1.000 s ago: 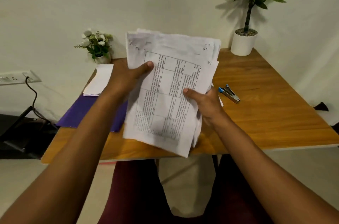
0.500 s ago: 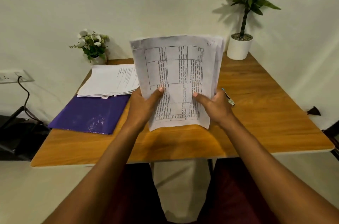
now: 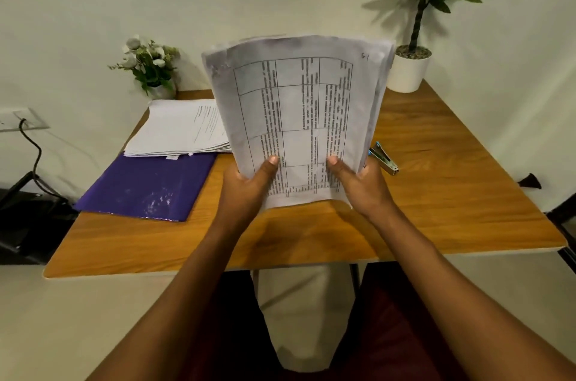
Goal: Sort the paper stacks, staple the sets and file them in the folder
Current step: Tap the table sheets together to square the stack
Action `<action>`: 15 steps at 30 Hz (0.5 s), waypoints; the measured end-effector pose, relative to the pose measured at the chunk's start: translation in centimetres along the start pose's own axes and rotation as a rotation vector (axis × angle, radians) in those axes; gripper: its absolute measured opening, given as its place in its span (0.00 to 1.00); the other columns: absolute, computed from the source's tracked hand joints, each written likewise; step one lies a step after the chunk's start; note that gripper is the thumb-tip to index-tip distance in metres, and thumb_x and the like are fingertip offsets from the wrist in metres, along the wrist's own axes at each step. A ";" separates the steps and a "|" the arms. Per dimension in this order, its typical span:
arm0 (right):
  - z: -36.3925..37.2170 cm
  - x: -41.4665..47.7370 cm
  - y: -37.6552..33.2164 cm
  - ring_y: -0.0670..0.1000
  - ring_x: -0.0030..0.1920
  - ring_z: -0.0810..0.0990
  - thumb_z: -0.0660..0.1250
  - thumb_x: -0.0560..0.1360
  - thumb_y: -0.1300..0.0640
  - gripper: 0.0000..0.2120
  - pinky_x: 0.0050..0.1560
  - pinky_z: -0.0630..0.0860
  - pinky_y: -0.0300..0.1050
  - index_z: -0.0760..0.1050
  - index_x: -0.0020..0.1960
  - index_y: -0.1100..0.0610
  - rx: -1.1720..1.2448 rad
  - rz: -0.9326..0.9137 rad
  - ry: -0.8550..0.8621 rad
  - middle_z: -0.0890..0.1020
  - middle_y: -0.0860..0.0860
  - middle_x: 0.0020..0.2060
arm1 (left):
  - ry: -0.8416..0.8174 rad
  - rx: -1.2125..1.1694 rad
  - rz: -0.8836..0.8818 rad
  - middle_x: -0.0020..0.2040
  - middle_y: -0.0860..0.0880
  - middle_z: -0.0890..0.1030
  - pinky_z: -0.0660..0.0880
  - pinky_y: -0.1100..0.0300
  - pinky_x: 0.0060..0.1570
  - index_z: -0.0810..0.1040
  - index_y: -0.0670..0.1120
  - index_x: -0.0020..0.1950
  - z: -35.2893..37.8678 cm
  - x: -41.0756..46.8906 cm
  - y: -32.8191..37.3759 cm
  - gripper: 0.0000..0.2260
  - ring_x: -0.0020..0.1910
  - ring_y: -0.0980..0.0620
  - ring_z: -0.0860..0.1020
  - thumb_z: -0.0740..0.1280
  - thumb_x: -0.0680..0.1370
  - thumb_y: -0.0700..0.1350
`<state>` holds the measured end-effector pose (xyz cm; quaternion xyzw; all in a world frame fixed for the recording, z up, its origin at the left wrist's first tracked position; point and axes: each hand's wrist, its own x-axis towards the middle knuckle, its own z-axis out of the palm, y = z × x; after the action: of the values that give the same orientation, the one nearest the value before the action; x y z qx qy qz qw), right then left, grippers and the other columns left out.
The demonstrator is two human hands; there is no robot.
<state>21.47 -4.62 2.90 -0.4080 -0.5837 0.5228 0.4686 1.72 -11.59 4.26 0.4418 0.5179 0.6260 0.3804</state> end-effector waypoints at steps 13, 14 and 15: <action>0.8 -1.1 2.5 0.53 0.57 0.85 0.72 0.77 0.60 0.13 0.49 0.84 0.46 0.76 0.60 0.52 0.284 0.139 0.079 0.86 0.51 0.54 | 0.204 -0.093 -0.104 0.55 0.54 0.86 0.82 0.54 0.51 0.78 0.54 0.60 -0.2 0.2 -2.8 0.10 0.57 0.52 0.84 0.71 0.80 0.44; 1.1 -1.2 2.4 0.55 0.58 0.84 0.71 0.76 0.63 0.15 0.50 0.84 0.47 0.76 0.62 0.55 0.456 0.151 0.081 0.86 0.53 0.56 | 0.229 -0.149 -0.122 0.57 0.53 0.85 0.82 0.49 0.55 0.78 0.55 0.60 0.1 0.3 -2.6 0.11 0.59 0.51 0.83 0.72 0.79 0.45; 1.5 -1.3 2.2 0.56 0.60 0.83 0.70 0.77 0.64 0.17 0.53 0.84 0.50 0.75 0.64 0.56 0.580 0.161 0.073 0.85 0.54 0.58 | 0.236 -0.202 -0.142 0.60 0.51 0.84 0.80 0.43 0.58 0.78 0.55 0.61 0.5 0.3 -2.6 0.12 0.60 0.49 0.82 0.73 0.78 0.46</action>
<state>20.25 -5.97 0.50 -0.3208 -0.3583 0.6881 0.5434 2.19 -10.69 1.75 0.2872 0.5235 0.6937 0.4028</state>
